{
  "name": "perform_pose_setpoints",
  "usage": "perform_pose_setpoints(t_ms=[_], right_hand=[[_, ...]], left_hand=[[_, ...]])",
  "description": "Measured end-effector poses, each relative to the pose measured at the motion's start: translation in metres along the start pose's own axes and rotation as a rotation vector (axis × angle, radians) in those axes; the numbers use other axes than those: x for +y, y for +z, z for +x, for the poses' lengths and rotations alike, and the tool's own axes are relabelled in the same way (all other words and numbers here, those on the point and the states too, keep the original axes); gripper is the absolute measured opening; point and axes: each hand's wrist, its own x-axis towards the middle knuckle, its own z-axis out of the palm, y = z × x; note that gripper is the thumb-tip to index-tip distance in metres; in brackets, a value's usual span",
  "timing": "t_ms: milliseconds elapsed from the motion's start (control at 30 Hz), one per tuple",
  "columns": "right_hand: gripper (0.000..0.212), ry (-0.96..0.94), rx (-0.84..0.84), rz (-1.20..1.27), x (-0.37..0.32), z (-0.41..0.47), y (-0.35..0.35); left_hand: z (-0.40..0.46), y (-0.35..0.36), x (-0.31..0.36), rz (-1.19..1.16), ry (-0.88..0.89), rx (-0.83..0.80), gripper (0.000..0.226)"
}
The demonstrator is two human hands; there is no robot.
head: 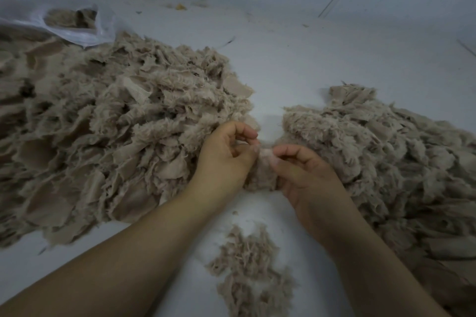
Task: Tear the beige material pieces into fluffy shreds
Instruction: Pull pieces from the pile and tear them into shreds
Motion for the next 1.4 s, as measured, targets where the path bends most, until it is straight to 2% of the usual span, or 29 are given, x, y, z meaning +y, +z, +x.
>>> perform_pose_setpoints(t_ms=[133, 200, 333, 533, 700, 833, 933, 1033, 1133, 1233, 1267, 1400], right_hand=[[0.036, -0.053, -0.133, -0.045, -0.0021, -0.0037, -0.0016], [0.046, -0.064, -0.083, -0.092, -0.0027, -0.004, -0.0032], [0.041, -0.049, 0.034, -0.098, -0.0014, -0.0029, -0.0048], [0.03, -0.063, 0.045, -0.041, -0.0014, -0.0025, -0.0036], [0.032, -0.051, -0.001, 0.023, -0.0011, -0.0012, -0.0053], [0.027, -0.013, -0.002, 0.045, -0.001, -0.0002, -0.0077], [0.032, 0.008, -0.001, 0.089, -0.0013, 0.001, -0.0069], [0.035, 0.041, -0.031, 0.128, -0.0025, -0.0006, -0.0042], [0.037, 0.028, -0.028, 0.088, -0.0037, -0.0019, -0.005], [0.021, 0.026, -0.035, 0.114, -0.0058, -0.0037, -0.0027], [0.022, 0.011, -0.052, 0.115, -0.0063, -0.0045, -0.0025], [0.026, -0.009, -0.078, 0.093, -0.0081, -0.0062, -0.0017]], left_hand=[[0.0021, -0.0018, -0.0013, -0.085, -0.058, 0.005, 0.037], [0.0041, -0.0029, -0.0025, -0.095, -0.059, -0.021, 0.047], [0.0044, -0.0054, -0.0043, -0.021, 0.023, -0.063, 0.059], [0.0032, -0.0061, -0.0015, 0.098, 0.149, -0.11, 0.058], [0.0027, -0.008, -0.0006, 0.209, 0.222, -0.268, 0.054], [0.0015, -0.0069, -0.0006, 0.137, 0.161, -0.226, 0.033], [0.0041, -0.0085, -0.0011, 0.077, 0.083, -0.177, 0.024], [0.0042, -0.0054, 0.0007, 0.076, 0.035, -0.178, 0.023], [0.0024, -0.0066, 0.0019, 0.078, 0.005, -0.251, 0.028], [0.0015, -0.0089, 0.0048, 0.138, -0.006, -0.352, 0.041], [0.0013, -0.0087, 0.0052, 0.155, -0.001, -0.371, 0.041], [-0.0003, -0.0059, 0.005, 0.139, 0.033, -0.316, 0.031]])
